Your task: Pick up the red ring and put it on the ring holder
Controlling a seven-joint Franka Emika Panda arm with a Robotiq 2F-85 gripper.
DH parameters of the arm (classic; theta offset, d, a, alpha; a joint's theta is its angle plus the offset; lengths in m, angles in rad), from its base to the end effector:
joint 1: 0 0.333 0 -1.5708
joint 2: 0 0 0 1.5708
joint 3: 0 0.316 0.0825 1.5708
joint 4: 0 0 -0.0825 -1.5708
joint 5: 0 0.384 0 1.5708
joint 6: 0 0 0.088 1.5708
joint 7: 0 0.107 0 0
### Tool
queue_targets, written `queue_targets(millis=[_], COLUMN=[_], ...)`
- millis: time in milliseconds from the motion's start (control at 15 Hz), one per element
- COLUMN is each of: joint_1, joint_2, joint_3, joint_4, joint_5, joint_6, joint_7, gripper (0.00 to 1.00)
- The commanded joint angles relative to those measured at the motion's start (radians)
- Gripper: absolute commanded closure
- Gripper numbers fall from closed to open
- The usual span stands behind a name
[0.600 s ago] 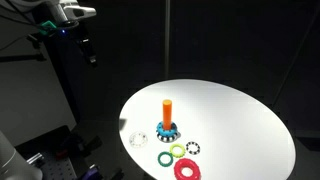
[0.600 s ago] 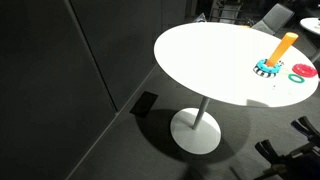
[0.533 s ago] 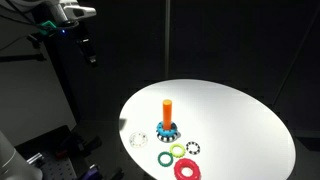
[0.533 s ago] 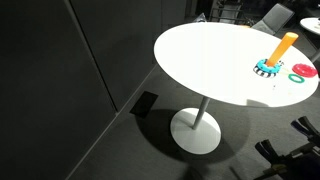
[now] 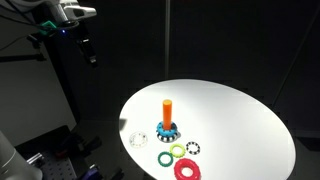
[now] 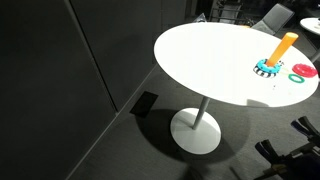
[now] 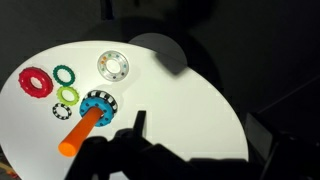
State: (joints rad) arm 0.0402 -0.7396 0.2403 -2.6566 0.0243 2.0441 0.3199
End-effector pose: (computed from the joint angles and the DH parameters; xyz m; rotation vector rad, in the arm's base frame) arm 0.3269 0.0966 0.4675 3.0261 -0.1535 0.2217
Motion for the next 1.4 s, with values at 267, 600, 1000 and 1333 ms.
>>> queue_targets(millis=[267, 600, 1000, 1333], joint_1=[-0.036, -0.070, -0.101, -0.123], joint_2=[0.027, 0.062, 0.133, 0.214], joint_3=[-0.048, -0.100, -0.191, -0.268], joint_4=[0.032, 0.045, 0.057, 0.075], joint_5=[-0.036, -0.044, -0.030, -0.037], joint_6=[-0.011, -0.012, -0.019, -0.016], joint_7=[-0.005, -0.026, -0.091, -0.188], gripper=[0.00, 0.00, 0.00, 0.00])
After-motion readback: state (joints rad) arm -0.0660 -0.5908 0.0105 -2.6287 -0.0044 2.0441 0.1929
